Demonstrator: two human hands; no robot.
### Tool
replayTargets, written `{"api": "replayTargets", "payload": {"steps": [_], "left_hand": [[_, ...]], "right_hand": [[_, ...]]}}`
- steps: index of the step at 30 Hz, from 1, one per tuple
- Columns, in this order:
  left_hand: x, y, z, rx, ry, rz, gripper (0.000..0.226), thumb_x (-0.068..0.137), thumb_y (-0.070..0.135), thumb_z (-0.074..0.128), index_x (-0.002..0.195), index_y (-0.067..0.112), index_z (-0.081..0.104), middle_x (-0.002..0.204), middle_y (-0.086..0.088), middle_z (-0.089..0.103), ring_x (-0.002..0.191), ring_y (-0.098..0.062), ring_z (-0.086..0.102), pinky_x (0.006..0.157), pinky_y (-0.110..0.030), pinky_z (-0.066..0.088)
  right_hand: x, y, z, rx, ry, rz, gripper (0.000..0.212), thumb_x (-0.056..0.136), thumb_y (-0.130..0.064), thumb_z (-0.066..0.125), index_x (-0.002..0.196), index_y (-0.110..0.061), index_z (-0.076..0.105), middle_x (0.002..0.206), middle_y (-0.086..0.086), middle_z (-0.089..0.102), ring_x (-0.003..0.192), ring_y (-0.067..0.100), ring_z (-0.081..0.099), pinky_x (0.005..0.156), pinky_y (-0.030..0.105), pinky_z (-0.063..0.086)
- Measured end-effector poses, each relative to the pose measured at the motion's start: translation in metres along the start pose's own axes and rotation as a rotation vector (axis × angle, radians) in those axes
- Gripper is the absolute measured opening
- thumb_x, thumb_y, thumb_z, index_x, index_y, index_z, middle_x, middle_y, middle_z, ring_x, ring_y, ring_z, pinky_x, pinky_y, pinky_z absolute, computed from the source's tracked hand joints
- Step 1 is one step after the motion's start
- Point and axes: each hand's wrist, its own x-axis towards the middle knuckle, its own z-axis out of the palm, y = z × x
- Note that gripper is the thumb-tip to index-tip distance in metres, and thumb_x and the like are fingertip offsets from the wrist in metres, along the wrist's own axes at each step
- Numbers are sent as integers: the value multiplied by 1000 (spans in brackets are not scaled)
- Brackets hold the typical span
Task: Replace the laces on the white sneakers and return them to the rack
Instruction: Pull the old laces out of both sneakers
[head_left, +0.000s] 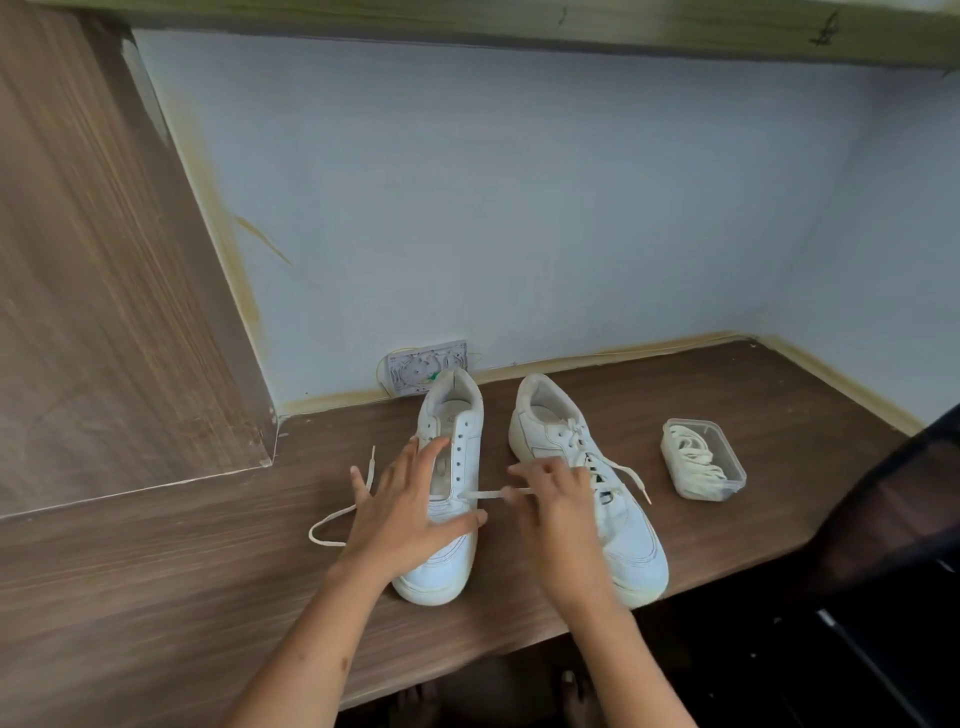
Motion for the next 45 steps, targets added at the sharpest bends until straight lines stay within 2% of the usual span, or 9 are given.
{"api": "replayTargets", "payload": {"steps": [7,11,18,22,28,33,36,41,45], "left_hand": [[1,0,0,-5,2,-1,99,60,88,31,144,50,-4,160,12,8,146,-12,18,115,-62,-2],[-1,1,-7,-19,29,30,91,68,77,50,142,52,3,155,23,15,143,-8,24,115,-61,-2],[3,2,-4,-55,58,46,88,76,61,63,144,44,8,154,20,16,143,-10,24,116,-59,-4],[5,2,-1,-84,43,45,94,68,69,53,145,44,6,155,15,14,145,-11,17,116,-58,-5],[6,0,4,-88,47,32,100,61,75,43,147,43,5,157,12,15,145,-11,19,116,-57,-6],[7,0,4,-52,37,21,101,60,76,43,146,43,2,158,11,14,144,-10,20,116,-58,-4],[6,2,1,-40,39,10,100,62,75,50,145,45,3,157,15,18,142,-10,26,116,-59,0],[5,3,0,-17,51,2,98,69,65,63,144,47,3,157,15,17,143,-10,26,116,-61,1],[5,3,2,-23,51,0,98,71,64,63,145,45,1,159,12,12,145,-11,20,116,-61,0]], "right_hand": [[1,-10,24,-20,-115,-83,13,90,-9,58,84,-19,64,78,-11,59,80,15,39,72,30,41],[14,8,-6,61,173,137,35,75,16,55,79,-17,66,70,-13,57,78,16,41,68,30,38],[17,53,-47,8,488,406,15,92,-6,61,100,-15,69,94,-3,69,89,17,41,81,33,34],[17,29,-23,-86,384,205,17,89,-18,68,106,-22,69,104,-10,66,99,17,38,81,26,18],[2,-11,21,-207,38,-82,24,94,-43,47,98,-31,67,96,-18,65,102,21,43,85,35,28],[-5,-18,31,-170,-38,-68,15,91,-31,51,82,-32,62,78,-17,63,90,17,52,79,32,22],[4,-14,15,-40,36,52,21,79,-12,57,80,-31,65,76,-17,63,89,14,48,81,30,19],[21,17,-19,115,427,442,28,82,-1,69,87,-29,70,73,-19,59,89,12,48,83,22,18],[18,14,-21,-33,496,389,29,80,0,71,96,-24,70,87,-20,63,95,16,47,88,30,22]]}}
